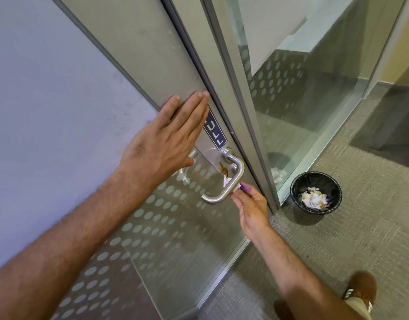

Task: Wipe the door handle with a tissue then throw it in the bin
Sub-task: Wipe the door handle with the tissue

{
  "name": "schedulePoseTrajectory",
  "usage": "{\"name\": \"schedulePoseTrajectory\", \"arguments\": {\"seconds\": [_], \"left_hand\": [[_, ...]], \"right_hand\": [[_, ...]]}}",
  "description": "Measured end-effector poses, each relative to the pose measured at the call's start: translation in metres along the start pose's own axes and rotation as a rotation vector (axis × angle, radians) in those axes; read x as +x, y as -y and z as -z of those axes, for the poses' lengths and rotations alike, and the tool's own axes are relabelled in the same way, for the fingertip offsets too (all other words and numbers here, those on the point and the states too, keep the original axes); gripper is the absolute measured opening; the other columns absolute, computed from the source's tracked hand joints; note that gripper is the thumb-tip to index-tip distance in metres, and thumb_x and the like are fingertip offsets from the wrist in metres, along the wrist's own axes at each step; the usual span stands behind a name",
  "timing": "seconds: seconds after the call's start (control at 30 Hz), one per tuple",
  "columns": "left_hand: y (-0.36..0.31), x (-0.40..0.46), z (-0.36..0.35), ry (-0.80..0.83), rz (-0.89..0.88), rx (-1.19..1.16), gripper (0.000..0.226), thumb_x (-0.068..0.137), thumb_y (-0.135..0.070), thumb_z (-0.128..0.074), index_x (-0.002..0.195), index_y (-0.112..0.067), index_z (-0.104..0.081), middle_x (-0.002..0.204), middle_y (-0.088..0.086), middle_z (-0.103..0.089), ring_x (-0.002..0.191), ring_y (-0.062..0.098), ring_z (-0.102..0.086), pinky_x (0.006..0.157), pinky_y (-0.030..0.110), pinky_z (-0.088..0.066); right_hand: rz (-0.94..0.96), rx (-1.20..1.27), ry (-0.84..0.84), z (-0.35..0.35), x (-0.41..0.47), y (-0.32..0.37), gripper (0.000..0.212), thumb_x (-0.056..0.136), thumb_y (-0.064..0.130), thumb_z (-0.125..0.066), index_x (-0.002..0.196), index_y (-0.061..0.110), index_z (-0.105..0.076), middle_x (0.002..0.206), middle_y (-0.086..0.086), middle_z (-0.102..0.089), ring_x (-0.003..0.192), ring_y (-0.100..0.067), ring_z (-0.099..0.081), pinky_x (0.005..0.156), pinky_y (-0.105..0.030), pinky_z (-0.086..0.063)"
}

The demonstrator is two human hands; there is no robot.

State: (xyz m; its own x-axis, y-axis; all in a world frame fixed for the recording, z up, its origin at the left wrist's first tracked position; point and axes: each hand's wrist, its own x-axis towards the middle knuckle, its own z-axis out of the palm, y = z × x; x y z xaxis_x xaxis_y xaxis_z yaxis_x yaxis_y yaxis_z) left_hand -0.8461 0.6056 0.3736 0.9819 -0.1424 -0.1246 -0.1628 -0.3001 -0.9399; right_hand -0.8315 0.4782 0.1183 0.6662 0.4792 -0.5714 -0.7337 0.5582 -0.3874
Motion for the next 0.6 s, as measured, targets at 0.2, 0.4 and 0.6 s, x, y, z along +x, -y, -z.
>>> {"name": "schedulePoseTrajectory", "arguments": {"seconds": [0.2,0.4,0.6], "left_hand": [[-0.002,0.0,-0.002,-0.006,0.004,0.009,0.115,0.097,-0.077,-0.029,0.165,0.011,0.001,0.174,0.03,0.003,0.163,0.039,-0.005,0.131,0.052,-0.008],[-0.001,0.001,-0.001,0.006,0.008,0.015,0.115,0.096,-0.077,-0.026,0.164,0.012,0.001,0.173,0.031,0.004,0.163,0.039,-0.005,0.131,0.053,-0.009],[-0.001,0.0,-0.002,0.008,0.009,-0.008,0.115,0.097,-0.076,-0.028,0.164,0.013,0.002,0.173,0.032,0.006,0.163,0.04,-0.004,0.131,0.053,-0.01]], "right_hand": [[0.166,0.091,-0.265,-0.017,0.031,-0.013,0.022,0.082,-0.01,-0.071,0.087,0.012,-0.072,0.077,0.0,-0.079,0.081,-0.02,-0.075,0.073,-0.023,-0.061],[0.191,-0.072,-0.368,-0.033,0.047,-0.038,0.017,0.075,-0.001,-0.079,0.09,0.006,-0.076,0.081,-0.006,-0.077,0.064,-0.008,-0.069,0.061,-0.025,-0.057],[0.241,-0.039,-0.248,-0.039,0.043,-0.03,0.015,0.078,-0.003,-0.075,0.078,0.012,-0.076,0.067,0.003,-0.075,0.059,-0.009,-0.069,0.056,-0.02,-0.053]]}}
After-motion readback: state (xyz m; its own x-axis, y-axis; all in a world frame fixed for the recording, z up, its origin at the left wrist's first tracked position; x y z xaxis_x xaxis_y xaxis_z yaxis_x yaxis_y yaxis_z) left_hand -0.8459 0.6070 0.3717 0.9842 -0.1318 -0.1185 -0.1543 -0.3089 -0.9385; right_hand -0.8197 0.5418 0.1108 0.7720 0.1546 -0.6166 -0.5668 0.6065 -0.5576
